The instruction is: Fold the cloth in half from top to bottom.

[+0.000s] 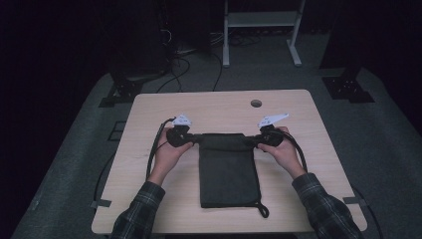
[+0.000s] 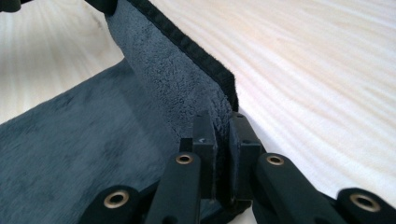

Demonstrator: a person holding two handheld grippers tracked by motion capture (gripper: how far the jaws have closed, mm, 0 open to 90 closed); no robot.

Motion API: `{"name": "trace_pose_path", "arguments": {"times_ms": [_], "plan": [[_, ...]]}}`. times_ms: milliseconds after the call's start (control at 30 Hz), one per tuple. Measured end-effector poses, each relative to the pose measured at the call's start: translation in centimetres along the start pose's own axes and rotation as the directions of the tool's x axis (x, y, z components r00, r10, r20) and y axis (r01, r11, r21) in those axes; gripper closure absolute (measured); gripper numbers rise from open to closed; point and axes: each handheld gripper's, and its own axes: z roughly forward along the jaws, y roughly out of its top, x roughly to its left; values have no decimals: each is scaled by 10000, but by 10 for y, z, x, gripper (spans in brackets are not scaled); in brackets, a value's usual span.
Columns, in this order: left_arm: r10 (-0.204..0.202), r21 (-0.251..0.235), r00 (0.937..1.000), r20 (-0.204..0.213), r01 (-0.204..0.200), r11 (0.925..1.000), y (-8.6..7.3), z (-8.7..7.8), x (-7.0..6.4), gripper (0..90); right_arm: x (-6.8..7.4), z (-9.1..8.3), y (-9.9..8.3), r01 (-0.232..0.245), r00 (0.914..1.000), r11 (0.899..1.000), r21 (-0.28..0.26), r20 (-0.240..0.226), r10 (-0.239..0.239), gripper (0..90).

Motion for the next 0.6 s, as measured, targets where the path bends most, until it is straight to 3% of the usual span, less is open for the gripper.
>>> {"name": "trace_pose_path", "arguments": {"times_ms": [233,600], "plan": [[-155,118,9992,375,150,9998,-16,-6,-10,855,13,-4,-8,217,9997,9995,238,-146,-214,822],[-418,94,9923,1166,410,9991,-37,-21,-31,852,37,-17,-24,317,9985,9990,327,-455,-302,821]]}}
